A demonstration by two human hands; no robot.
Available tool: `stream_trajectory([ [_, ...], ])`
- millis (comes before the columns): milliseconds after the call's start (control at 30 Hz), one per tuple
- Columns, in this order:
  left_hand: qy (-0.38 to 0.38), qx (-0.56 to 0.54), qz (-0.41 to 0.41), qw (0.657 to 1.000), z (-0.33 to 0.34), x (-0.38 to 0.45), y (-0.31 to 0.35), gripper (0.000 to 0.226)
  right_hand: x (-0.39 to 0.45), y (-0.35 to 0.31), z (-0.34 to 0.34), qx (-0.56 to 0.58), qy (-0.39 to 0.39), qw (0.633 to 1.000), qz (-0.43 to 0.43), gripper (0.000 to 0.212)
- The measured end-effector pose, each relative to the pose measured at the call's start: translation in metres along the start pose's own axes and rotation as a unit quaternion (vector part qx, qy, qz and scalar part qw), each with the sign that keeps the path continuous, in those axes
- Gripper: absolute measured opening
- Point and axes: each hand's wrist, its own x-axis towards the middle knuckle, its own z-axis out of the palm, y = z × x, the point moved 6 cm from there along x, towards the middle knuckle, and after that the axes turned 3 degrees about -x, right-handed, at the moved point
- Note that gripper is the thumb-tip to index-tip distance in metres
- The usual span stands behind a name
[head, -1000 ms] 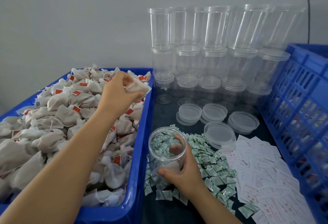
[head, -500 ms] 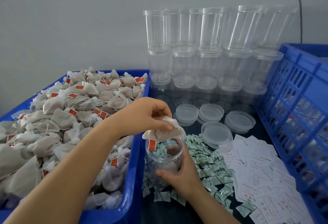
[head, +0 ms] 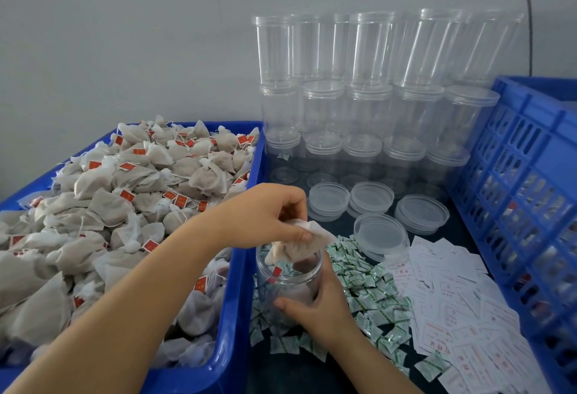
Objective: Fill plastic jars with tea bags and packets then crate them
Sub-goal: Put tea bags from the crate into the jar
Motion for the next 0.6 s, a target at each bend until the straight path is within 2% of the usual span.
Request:
stream_trajectory([
  [267, -0.048, 0.094, 0.009, 0.994, 0.006, -0.003, -0.002, 0.020, 0.001, -0.003, 0.001, 0.013, -0.004, 1.000, -0.019, 0.074],
  [400, -0.094, 0.169, 0.030, 0.981, 0.015, -0.004, 0.002, 0.009, 0.002, 0.005, 0.000, 0.004, -0.004, 1.000, -0.008, 0.087],
  [600, -0.135, 0.251, 0.024, 0.958, 0.031, -0.003, 0.002, 0.014, 0.002, 0.011, -0.001, -0.008, -0.001, 1.000, -0.001, 0.092],
])
